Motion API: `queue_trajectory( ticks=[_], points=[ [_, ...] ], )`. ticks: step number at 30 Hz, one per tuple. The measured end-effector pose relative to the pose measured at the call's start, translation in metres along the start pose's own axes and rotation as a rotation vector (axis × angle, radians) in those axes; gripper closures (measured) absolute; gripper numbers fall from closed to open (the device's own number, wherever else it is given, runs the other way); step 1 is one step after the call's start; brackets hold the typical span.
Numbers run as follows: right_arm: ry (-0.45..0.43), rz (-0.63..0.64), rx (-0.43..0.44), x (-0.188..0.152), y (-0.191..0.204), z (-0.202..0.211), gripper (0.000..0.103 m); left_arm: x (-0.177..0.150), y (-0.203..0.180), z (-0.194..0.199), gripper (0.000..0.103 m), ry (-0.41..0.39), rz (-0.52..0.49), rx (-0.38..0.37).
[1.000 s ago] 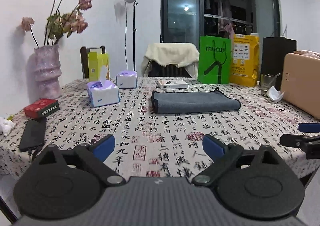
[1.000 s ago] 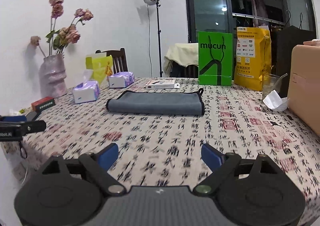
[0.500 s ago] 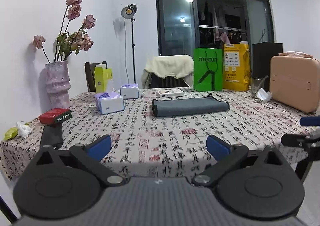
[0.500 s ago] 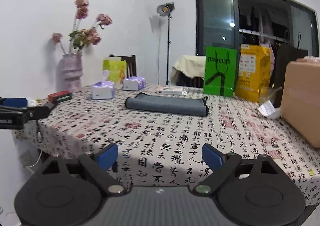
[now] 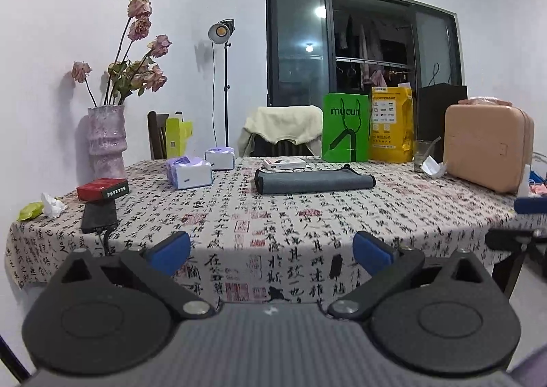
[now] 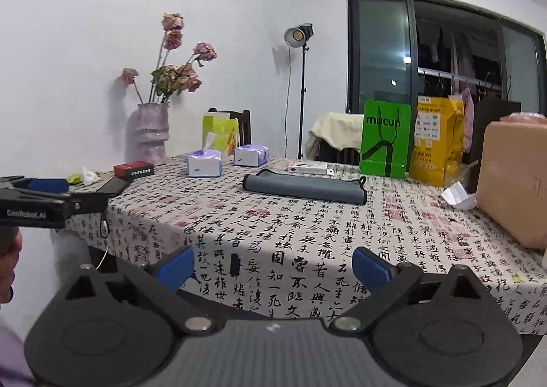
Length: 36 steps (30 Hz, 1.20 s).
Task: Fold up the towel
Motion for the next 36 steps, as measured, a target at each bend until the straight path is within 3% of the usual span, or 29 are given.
queue_trajectory(
  ticks=[16, 36],
  points=[
    [0.01, -0.095, -0.005, -0.022, 0.008, 0.043, 0.003, -0.014, -0.001, 0.031, 0.0, -0.001, 0.014, 0.004],
    [0.031, -0.097, -0.003, -0.025, 0.012, 0.039, 0.002, -0.016, -0.003, 0.031, 0.0, -0.002, 0.005, -0.004]
  ],
)
Point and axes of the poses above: each gripper's, at about its wrist camera, not at the fingertips, and z roughly against the way its jaws point, y to its left, x to its top, the point moved 8 cm from there along -z, roughly the way its jaws point, and after that the axes turned 7 degrees about z, right-handed, at the moved point
